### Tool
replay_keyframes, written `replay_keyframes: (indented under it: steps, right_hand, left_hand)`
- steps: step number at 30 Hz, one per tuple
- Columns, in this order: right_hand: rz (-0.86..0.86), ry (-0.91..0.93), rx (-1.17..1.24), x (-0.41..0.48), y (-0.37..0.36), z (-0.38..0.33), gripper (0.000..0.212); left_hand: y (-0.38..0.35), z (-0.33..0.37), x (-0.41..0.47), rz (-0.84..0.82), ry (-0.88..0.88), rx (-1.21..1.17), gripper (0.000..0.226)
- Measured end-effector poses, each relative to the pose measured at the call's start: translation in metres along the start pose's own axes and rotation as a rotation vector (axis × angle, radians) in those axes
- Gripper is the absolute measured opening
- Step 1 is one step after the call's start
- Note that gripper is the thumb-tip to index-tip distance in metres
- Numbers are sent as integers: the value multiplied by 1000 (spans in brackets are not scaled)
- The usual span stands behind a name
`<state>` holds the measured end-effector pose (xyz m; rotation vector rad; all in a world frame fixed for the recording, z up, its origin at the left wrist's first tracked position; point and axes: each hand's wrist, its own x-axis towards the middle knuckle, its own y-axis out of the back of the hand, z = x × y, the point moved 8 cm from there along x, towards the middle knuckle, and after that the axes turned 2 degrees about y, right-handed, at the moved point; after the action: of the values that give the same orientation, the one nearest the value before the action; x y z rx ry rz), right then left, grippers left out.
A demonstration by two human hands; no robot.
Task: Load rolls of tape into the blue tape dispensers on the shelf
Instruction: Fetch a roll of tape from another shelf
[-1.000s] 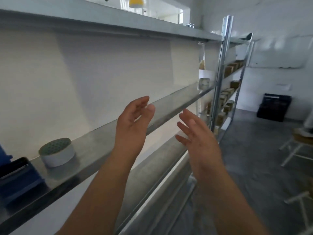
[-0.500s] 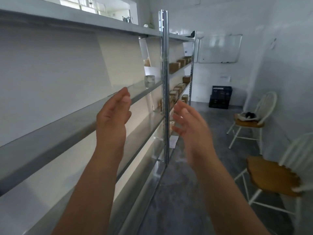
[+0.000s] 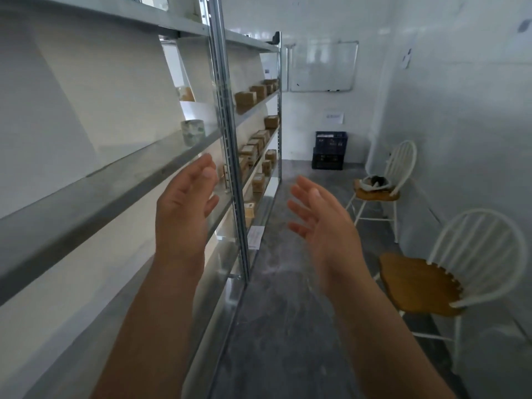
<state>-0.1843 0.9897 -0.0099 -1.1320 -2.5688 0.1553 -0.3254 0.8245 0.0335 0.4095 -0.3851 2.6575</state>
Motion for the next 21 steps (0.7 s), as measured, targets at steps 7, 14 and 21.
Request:
replay_keyframes:
  steps: [7, 14, 21]
  right_hand:
    - [66, 4, -5, 116, -6, 38, 25]
    - [134, 14, -24, 223, -3, 64, 25]
    - [159, 22, -34, 311, 25, 75, 37]
  left_hand:
    - [-28, -55, 115, -93, 17, -30, 22]
    - [-64, -114, 219, -163, 84, 0, 27]
    - [-113, -153, 292, -200, 99, -16, 19]
